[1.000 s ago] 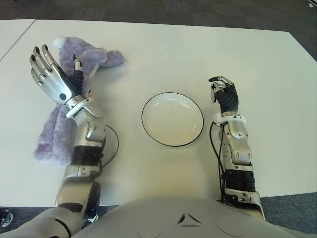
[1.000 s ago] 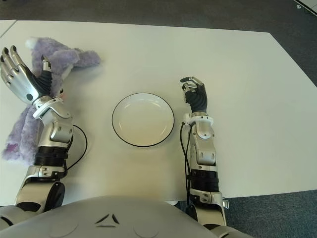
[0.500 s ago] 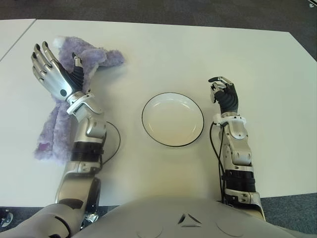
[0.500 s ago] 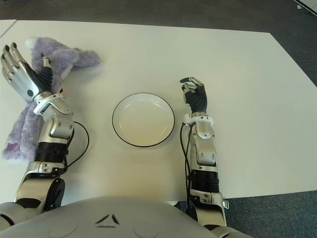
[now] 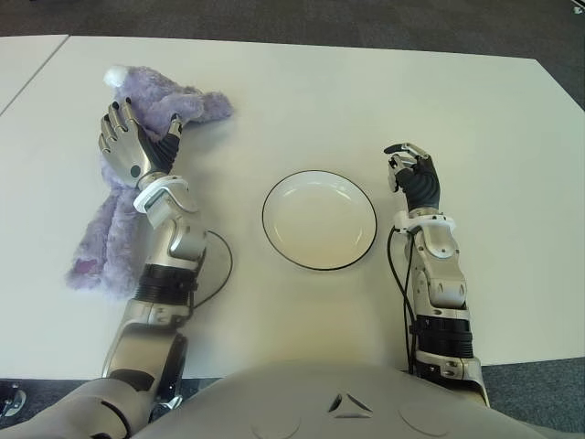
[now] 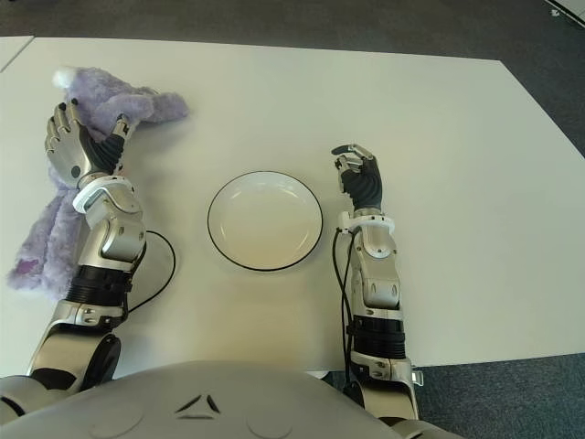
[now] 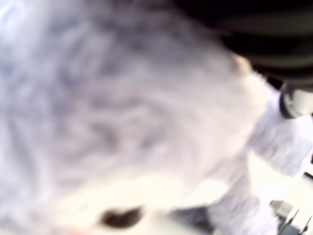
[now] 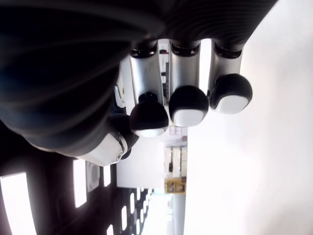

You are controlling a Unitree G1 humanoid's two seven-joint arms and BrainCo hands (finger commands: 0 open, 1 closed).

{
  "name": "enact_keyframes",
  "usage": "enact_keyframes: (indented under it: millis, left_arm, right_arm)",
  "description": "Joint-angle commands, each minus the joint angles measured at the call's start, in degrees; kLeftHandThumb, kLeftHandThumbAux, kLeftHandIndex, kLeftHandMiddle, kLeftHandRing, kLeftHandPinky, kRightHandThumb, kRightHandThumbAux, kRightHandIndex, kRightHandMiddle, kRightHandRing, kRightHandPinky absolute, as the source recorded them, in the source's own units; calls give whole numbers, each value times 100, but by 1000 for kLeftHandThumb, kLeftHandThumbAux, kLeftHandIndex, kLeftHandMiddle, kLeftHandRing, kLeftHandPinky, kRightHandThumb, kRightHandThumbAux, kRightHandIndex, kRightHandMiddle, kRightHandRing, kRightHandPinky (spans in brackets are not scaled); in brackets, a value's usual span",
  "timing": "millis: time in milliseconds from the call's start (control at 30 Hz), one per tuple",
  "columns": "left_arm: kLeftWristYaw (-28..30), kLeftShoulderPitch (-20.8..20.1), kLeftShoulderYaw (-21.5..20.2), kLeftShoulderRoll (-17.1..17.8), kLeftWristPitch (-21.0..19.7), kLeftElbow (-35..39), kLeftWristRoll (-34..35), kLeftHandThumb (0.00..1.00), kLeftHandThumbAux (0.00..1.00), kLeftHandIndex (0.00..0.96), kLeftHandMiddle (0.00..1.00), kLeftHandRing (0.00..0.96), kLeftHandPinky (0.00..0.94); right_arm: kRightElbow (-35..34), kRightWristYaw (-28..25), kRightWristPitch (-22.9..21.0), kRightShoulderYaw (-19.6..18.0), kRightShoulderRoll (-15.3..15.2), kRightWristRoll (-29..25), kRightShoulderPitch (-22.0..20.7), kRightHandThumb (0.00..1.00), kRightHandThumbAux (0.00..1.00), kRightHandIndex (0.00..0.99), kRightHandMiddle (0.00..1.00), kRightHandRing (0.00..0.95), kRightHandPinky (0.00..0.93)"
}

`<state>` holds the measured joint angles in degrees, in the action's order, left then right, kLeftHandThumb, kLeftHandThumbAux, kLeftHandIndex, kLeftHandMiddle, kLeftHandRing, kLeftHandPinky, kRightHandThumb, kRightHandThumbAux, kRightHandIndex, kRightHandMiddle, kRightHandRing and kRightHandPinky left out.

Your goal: Put the doll into the plate.

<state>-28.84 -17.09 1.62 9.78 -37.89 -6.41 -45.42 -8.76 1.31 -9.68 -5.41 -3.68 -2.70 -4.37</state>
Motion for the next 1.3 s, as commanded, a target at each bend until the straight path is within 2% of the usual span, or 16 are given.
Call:
enact_keyframes:
  millis: [33,167,367,467,700,833,1067,1300]
  left_arm:
    - [264,68,108,-74,-143,-149,136,201,207,0,0,0,0]
    - [611,88,257,45,-217,-46,98,172,191,0,0,0,0]
    - [1734,153,570,418,-263,161,208,137,180,0,0,0,0]
    - [2281,153,723,651,-128,159,286,122,175,0,0,0,0]
    - [2807,108,909,895,-131,93,226,110,169,0,0,0,0]
    - [2809,30,1015,880,-323,-30,89,116,168,0,0,0,0]
    - [2302,-81,1112,649,-706,-249,-268,127,165,0,0,0,0]
    - [1766,-190,1064,459,-737,-548,-339,145,164,0,0,0,1]
  right_arm:
    - [73,14,-104,7,29,12,117,719,713,441,885,881,891]
    - [30,16,-136,13,41,18,132,719,713,441,885,881,891]
    - [-18,6,-178,10,45,6,147,719,713,441,881,879,888]
    - [-79,18,-209,9,54,9,167,718,713,441,879,877,886]
    - [-128,15,-233,-4,69,-17,177,718,713,441,874,874,883]
    - [-132,-10,-233,-23,79,-70,176,719,713,441,870,873,884]
    - [-184,-31,-259,-31,63,-125,204,720,713,441,872,877,892]
    - [-237,-7,-312,-37,49,-116,219,720,712,441,875,878,891]
